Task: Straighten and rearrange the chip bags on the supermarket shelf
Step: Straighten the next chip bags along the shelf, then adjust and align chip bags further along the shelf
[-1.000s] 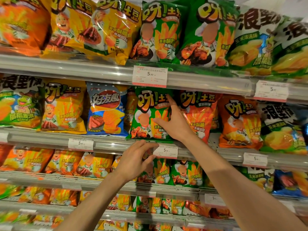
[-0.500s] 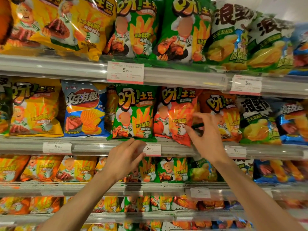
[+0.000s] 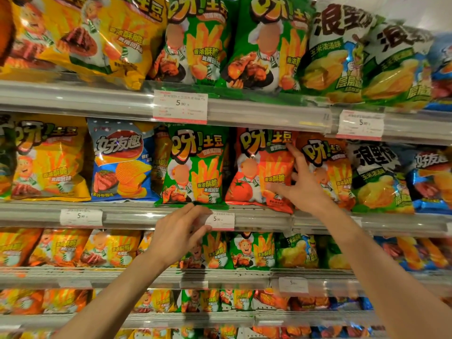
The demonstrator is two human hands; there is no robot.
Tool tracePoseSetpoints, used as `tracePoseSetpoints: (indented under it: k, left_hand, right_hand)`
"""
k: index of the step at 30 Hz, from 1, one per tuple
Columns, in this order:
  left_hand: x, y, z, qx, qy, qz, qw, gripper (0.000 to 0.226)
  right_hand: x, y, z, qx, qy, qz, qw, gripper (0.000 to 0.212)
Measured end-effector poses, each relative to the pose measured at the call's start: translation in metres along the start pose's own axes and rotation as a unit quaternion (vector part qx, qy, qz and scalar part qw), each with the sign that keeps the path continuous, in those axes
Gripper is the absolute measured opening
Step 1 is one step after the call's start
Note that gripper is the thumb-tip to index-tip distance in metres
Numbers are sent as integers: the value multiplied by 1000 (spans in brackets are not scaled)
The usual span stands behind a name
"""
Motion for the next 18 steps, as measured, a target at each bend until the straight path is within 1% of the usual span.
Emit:
tracePoseSetpoints:
  k: [7,9,11,15,18]
  left_hand:
    - [2,-1,-2,4,0,-3,1000,37]
    - [3,-1,-1,6,-2,-1,1000,38]
    - [4,0,-1,9,-2,-1,1000,38]
    - [4,-1,-1,11,-7,-1,1000,38]
    - [3,0,-1,14,-8,-1,1000,39]
  right_hand:
    - [3,2,0,-3,-13,21,1000,109]
    - [7,6,4,0,10,2,1000,106]
    - [8,10,5,9,10,-23,1000,103]
    - [2,14,5,21,4,-29,999,106]
    - [0,18,6,12,17,-26,999,106]
Point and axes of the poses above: each hand's wrist, its own y-axis towards the middle knuckle, its own x-axis out of the back of the hand, z = x × y, the point moved 9 cm from there along y, towards the middle knuckle, and after that the axes turned 9 degrees about y, right-handed, at the moved point
